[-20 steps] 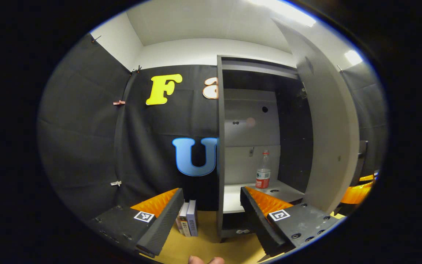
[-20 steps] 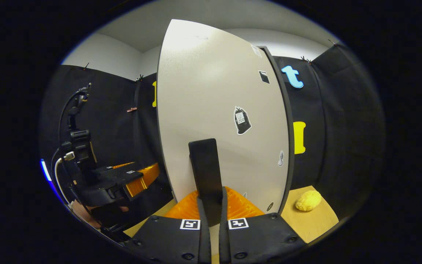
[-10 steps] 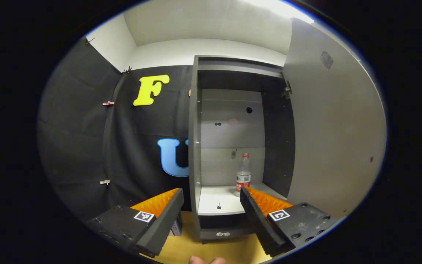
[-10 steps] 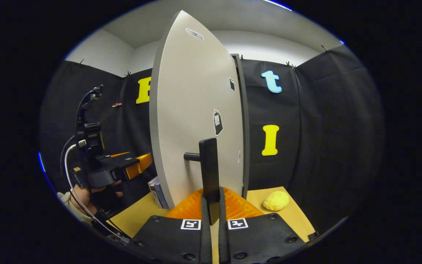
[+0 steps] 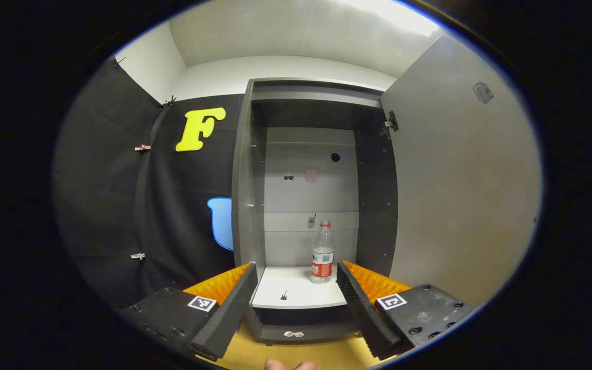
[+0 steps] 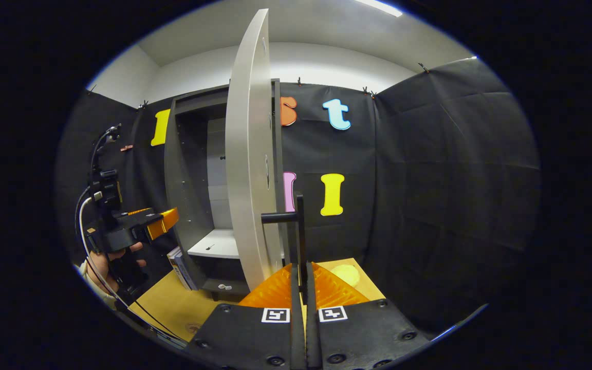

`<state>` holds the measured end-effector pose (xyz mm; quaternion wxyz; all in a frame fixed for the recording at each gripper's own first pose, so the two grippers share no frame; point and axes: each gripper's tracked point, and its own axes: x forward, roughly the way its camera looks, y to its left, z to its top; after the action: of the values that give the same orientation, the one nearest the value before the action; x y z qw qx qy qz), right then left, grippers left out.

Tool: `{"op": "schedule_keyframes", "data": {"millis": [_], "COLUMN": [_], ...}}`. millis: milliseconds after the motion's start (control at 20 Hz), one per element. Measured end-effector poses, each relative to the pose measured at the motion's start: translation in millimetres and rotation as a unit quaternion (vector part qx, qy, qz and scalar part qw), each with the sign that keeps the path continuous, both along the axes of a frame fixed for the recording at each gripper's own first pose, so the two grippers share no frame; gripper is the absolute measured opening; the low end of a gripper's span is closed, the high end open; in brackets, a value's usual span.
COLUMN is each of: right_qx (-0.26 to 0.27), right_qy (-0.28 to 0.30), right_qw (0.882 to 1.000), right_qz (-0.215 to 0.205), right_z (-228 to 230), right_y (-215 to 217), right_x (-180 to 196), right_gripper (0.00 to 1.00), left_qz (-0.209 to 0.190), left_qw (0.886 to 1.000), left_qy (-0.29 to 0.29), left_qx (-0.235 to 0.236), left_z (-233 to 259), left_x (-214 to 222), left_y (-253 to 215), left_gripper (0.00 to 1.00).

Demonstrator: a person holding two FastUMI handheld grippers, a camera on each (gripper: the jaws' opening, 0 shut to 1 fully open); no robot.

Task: Open the cabinet door with the right hand, grasp the bottle in the cabinet with the left hand and place it on the coaster, then close the cabinet door with the right hand.

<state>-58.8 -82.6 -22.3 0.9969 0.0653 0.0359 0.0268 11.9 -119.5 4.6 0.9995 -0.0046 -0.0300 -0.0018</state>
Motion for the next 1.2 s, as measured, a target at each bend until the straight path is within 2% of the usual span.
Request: {"op": "schedule_keyframes", "data": {"millis": [200, 350, 700, 800, 1000, 1050, 1100, 1150, 1200], "right_qx": [-0.014, -0.025, -0.015, -0.008, 0.001, 0.006, 0.012, 0.016, 0.02], "right_qy": [-0.003, 0.0, -0.003, -0.007, -0.008, -0.008, -0.01, -0.013, -0.016], "right_qw": [1.0, 1.0, 0.999, 0.999, 0.997, 0.996, 0.995, 0.995, 0.994], "right_qz": [0.01, 0.008, -0.037, -0.045, -0.082, -0.088, -0.095, -0.101, -0.105], "right_z": [1, 0, 0, 1, -1, -1, 0, 2, 2], "right_y": [6, -2, -39, -46, -66, -71, -76, -81, -83], "right_x": [-14, -7, -23, -19, -15, -12, -9, -7, -7], "right_gripper": [0.06, 0.07, 0.07, 0.12, 0.78, 0.96, 0.98, 0.92, 0.98], "left_qz": [-0.005, -0.01, -0.026, -0.035, -0.041, -0.043, -0.045, -0.044, -0.046], "left_qw": [1.0, 1.0, 1.0, 0.999, 0.999, 0.999, 0.998, 0.998, 0.998], "left_qy": [-0.001, -0.002, -0.011, -0.005, 0.012, 0.02, 0.027, 0.03, 0.029], "left_qx": [0.007, 0.007, -0.008, -0.022, -0.029, -0.025, -0.022, -0.021, -0.021], "left_z": [0, 0, -11, -22, -43, -51, -57, -63, -67], "left_x": [12, 25, 75, 95, 138, 151, 164, 175, 190], "left_y": [-13, -19, -24, -23, -24, -26, -30, -34, -39], "left_gripper": [0.98, 0.98, 0.98, 0.98, 0.98, 0.94, 0.92, 0.92, 0.94]}}
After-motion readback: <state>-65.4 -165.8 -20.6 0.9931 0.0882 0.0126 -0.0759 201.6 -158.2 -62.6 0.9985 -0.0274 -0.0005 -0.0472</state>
